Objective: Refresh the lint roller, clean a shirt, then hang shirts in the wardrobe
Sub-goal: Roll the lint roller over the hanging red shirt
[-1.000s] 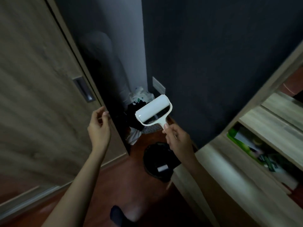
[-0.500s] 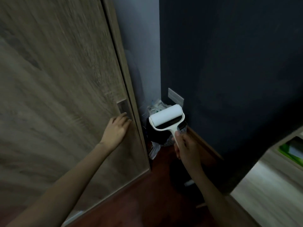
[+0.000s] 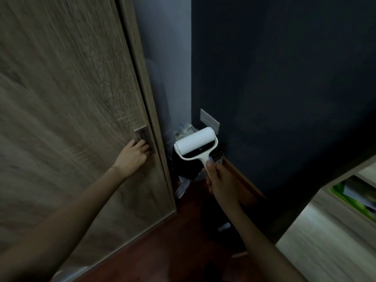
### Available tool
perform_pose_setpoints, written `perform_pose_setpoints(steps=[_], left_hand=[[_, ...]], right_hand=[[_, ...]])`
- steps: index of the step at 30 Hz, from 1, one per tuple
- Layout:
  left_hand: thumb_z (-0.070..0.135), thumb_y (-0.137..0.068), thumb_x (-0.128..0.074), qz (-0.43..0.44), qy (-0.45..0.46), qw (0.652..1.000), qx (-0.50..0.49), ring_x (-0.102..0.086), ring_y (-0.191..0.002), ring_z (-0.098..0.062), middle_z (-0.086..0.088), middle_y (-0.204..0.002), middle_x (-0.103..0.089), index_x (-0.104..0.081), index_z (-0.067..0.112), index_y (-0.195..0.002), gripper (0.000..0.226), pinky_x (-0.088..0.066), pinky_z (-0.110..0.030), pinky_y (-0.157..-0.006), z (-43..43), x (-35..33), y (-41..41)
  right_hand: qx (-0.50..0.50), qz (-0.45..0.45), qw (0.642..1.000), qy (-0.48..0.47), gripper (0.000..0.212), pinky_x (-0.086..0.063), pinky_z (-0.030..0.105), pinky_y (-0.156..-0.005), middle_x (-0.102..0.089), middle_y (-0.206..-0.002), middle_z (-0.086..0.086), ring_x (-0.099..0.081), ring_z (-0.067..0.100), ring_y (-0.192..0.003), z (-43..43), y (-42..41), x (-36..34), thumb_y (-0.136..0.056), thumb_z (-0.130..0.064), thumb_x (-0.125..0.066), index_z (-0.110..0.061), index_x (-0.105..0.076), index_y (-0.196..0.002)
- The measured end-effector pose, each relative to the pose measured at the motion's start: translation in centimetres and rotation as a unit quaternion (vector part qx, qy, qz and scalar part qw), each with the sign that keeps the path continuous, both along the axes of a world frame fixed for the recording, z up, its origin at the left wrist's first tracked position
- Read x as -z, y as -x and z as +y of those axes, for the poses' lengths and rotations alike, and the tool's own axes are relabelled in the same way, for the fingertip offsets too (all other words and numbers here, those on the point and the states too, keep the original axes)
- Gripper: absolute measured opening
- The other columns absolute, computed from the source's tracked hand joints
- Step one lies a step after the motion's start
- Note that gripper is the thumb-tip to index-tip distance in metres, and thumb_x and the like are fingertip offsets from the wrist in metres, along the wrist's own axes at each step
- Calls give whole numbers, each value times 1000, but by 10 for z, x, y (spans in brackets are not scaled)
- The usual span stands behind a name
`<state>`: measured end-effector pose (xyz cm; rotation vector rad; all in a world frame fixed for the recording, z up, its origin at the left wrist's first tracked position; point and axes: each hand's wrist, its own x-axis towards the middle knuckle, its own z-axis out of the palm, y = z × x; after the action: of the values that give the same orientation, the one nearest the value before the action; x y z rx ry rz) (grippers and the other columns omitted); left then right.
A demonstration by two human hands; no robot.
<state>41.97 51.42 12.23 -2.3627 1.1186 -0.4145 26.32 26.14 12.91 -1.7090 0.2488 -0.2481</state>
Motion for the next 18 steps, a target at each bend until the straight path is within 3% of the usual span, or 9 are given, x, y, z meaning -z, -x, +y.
perform_pose_setpoints(steps=[7,9,18], left_hand=[[13,-82,-38,-11,19,999,-33,-50,-89,-27,-7,-83,-64,-72,8,-77,35,-28,-37,-68,14,4,11],[13,-83,-45,-15,23,999,-41,-51,-90,-27,-7,-84,-63,-71,8,-79,27,-29,-37,-68,23,7,16],[17,-84,-39,-1,22,992,-127,-56,-95,-27,-7,-84,-62,-69,8,-77,33,-26,-37,-66,72,7,48]], right_hand=[[-19,7,1000,6,37,-38,32,-54,-45,-52,-11,-42,3,-50,4,-10,0,-96,-40,-49,-38,-51,-59],[-22,2,1000,8,32,-35,31,-54,-45,-52,-10,-43,4,-50,6,-12,2,-95,-40,-49,-32,-53,-64],[-87,-25,996,-19,35,-33,22,-48,-41,-53,1,-38,7,-46,29,-20,6,-97,-31,-47,-3,-56,-78]])
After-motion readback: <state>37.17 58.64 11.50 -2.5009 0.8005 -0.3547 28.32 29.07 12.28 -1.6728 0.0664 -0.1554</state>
